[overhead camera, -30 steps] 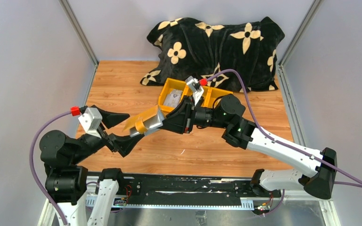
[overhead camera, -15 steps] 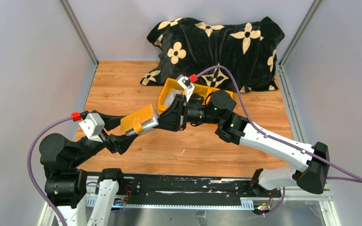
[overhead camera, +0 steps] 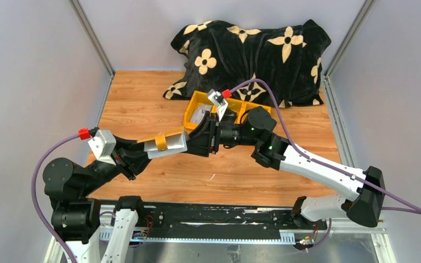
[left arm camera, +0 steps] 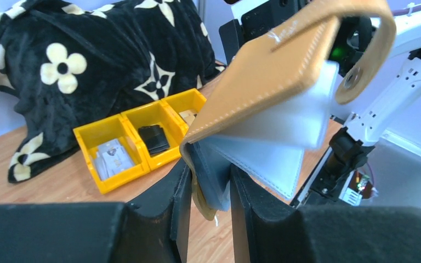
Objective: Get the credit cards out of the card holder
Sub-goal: Open the card holder at the center of the board.
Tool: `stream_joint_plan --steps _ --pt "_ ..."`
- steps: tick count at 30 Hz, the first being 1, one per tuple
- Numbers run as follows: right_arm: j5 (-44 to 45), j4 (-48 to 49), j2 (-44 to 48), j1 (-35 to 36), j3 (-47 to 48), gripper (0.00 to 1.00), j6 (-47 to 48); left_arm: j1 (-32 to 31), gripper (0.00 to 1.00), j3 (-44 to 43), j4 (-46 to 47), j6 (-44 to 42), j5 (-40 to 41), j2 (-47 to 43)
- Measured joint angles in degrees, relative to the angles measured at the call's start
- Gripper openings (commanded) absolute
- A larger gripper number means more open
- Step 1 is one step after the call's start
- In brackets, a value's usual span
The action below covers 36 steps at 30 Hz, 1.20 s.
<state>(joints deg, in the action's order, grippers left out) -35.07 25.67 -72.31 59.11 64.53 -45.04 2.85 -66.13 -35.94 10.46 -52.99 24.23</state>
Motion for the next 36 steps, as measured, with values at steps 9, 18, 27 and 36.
stream_joint_plan --steps 9,18,27,36 --pt "-1.01 6.43 2.69 0.55 -3.17 0.47 -0.63 0.00 0.05 0.48 5.09 9.77 -1.46 0.15" --pt "-0.07 7.54 4.09 1.16 -4.96 0.33 0.66 0.00 0.00 2.60 12.48 24.13 -2.12 0.22" --pt "4.46 7.69 6.62 2.54 -6.49 0.35 3.32 0.00 0.00 2.60 14.58 30.62 -2.47 0.39" --pt "10.93 13.77 6.93 3.67 -11.39 0.16 3.39 0.00 0.00 2.84 14.69 34.01 -0.87 0.48"
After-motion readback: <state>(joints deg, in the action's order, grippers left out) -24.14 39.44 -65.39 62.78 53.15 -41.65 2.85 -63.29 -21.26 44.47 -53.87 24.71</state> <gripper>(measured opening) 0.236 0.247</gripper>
